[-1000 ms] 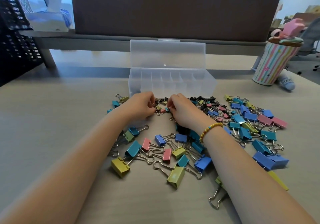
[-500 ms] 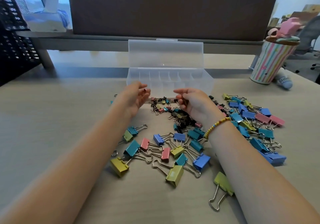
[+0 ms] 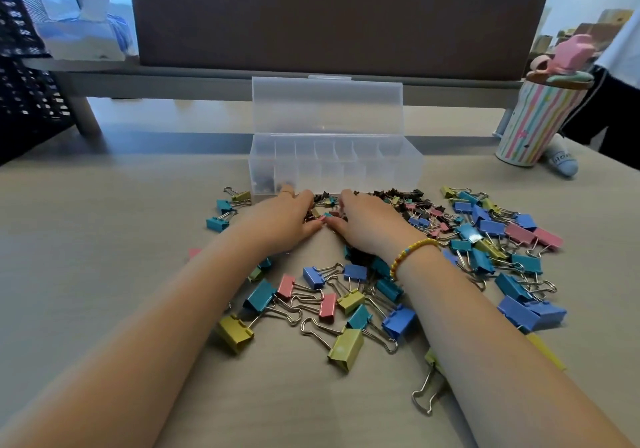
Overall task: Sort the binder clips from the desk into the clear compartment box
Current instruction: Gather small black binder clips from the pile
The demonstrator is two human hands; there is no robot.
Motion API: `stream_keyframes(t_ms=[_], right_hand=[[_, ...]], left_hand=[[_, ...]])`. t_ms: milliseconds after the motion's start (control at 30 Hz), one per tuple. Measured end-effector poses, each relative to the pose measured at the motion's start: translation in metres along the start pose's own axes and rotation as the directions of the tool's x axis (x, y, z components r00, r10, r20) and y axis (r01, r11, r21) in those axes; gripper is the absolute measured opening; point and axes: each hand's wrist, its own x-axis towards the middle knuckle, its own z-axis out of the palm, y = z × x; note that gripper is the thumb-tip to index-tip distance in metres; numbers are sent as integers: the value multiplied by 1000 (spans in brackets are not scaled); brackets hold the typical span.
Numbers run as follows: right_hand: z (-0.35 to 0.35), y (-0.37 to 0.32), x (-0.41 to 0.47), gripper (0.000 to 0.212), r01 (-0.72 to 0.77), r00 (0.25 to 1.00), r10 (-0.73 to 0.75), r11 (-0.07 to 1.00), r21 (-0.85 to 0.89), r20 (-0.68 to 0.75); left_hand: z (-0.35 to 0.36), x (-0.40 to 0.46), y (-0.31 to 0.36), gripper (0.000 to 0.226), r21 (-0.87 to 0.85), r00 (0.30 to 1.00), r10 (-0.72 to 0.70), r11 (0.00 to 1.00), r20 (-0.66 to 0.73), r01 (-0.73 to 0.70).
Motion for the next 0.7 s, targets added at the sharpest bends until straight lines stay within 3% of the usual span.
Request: stream_keyframes(t_ms=[100,367,567,700], right_hand=[[1,-4,0,37,33,999,-33,999,-7,-34],[0,-10,0,33,12,1000,-12,1000,-14,-28],[-2,-9,-2,38,46,999,-46,999,-5,-10],[-4,-10,-1,26,15,1000,-15,1000,-3,3]], left_hand=[[-3,-1,3,45,45,998,53,998,-33,-51],[-3,2,8,38,88,999,36,995,1,-36],[3,7,4,30,88,1000,19,996,17,-21],[0,5,3,31,-23,1000,15,1000,-12,-15]])
